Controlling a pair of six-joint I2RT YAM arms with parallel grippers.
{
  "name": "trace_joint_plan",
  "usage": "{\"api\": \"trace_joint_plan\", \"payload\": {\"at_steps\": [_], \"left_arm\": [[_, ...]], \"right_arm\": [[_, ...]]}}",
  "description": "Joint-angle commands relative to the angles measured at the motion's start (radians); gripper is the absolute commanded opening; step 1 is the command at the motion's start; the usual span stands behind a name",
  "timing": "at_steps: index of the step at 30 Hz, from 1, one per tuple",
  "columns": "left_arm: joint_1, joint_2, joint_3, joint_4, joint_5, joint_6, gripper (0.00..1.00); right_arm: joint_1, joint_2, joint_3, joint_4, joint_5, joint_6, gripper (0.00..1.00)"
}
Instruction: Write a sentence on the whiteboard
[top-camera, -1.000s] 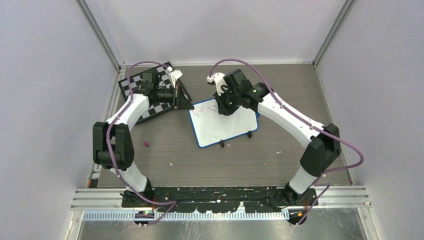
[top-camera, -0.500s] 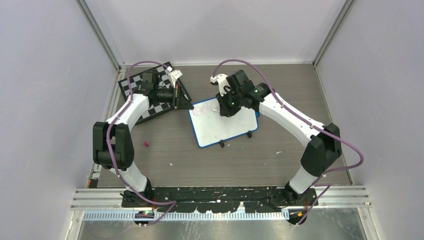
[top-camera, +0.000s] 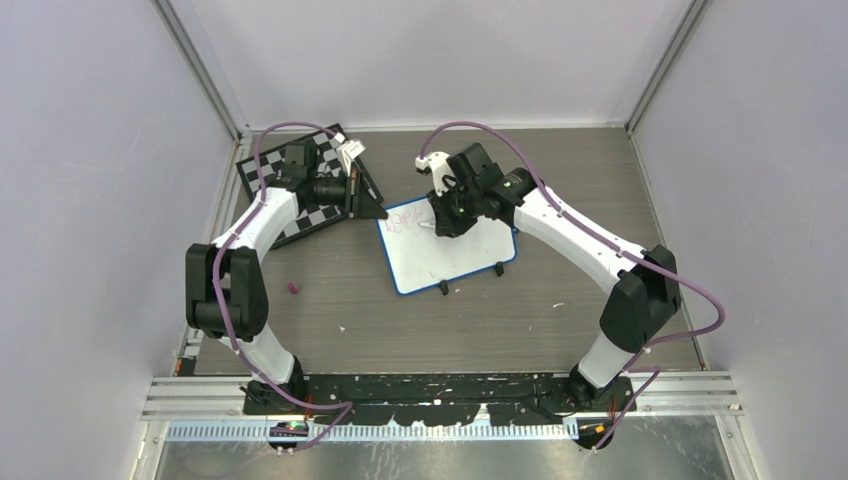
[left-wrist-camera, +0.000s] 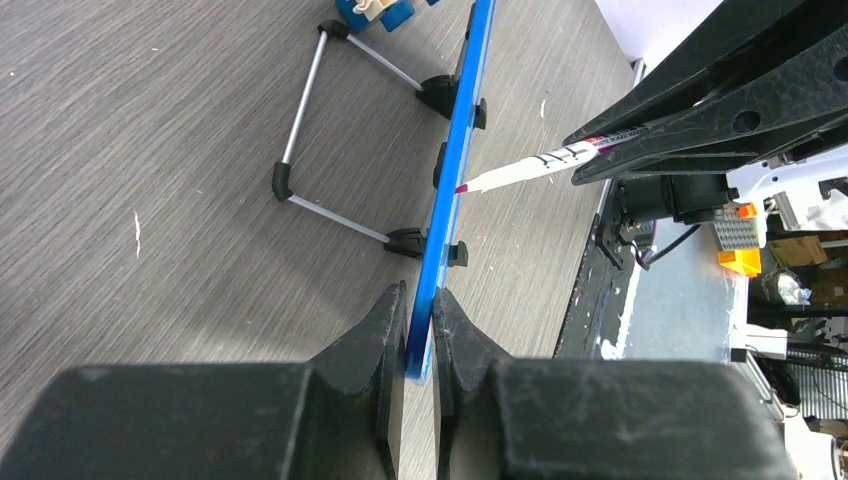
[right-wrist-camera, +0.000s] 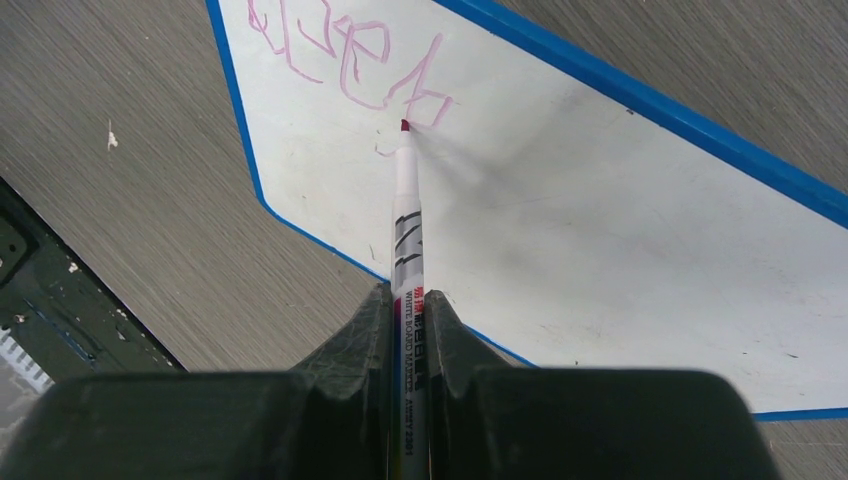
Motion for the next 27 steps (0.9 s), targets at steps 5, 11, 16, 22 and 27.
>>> {"api": "trace_joint_plan", "payload": {"at_steps": [5,11,16,22,27], "left_arm": [[-0.006,-0.008,-0.001,0.0,0.023,0.004,0.02],[-0.006,-0.007,0.0,-0.002,0.024,0.006,0.02],[-0.006,-0.009,0.0,-0.005,0.024,0.006,0.02],[-0.007,-0.011,0.002,-0.006,0.022,0.006,0.02],[-0.007,-0.01,0.003,-0.006,0.022,0.006,0.02]], "right_arm": [[-0.012,-0.074,0.018,0.033,-0.062,0.005,0.0],[-0.059,-0.137,-0.035,0.065,-0.074,0.007,0.0],[-0.059,-0.128,-0.041,0.068,-0.019,-0.013,0.0],[-0.059,-0.097,-0.023,0.07,0.009,-0.012,0.0],[-0.059,-0.064,-0.01,0.066,0.014,-0.017,0.0]]}}
